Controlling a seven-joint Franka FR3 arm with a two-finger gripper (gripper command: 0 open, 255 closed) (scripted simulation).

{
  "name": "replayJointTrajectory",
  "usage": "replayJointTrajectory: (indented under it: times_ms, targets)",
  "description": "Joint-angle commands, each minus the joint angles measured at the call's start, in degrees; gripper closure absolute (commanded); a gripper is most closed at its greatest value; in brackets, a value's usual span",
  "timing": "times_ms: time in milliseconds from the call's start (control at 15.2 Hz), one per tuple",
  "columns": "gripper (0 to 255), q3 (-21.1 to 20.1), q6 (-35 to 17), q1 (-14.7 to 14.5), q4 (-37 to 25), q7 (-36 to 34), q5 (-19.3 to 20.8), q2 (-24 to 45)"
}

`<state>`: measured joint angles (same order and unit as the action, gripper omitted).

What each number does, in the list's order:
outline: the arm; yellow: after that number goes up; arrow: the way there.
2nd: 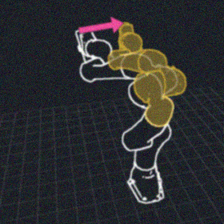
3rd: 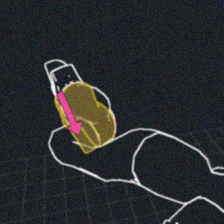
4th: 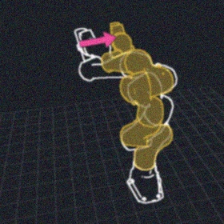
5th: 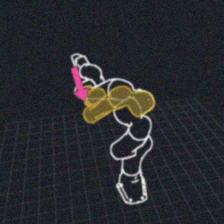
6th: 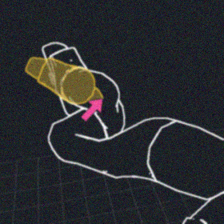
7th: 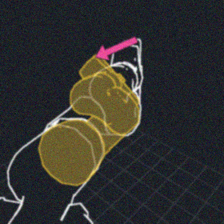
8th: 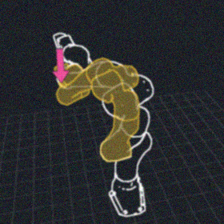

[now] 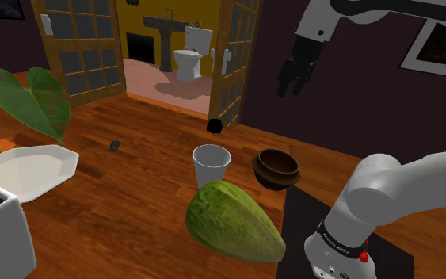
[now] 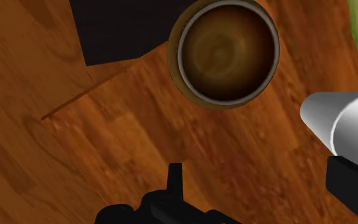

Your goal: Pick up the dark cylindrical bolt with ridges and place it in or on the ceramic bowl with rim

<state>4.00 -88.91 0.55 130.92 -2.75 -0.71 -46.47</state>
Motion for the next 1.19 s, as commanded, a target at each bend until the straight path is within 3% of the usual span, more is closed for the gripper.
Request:
replayJointTrajectory:
  times_ms: [0, 528, 1122]
  targets:
    - [0, 0.0, 0.0, 0.0, 0.0, 0.0, 0.0, 0.0]
    - [0, 2.1, -12.2, -0.7, -1.0, 3.5, 0.8, 14.5]
    - [0, 4.2, -22.6, -1.5, -8.1, 7.6, 0.0, 33.3]
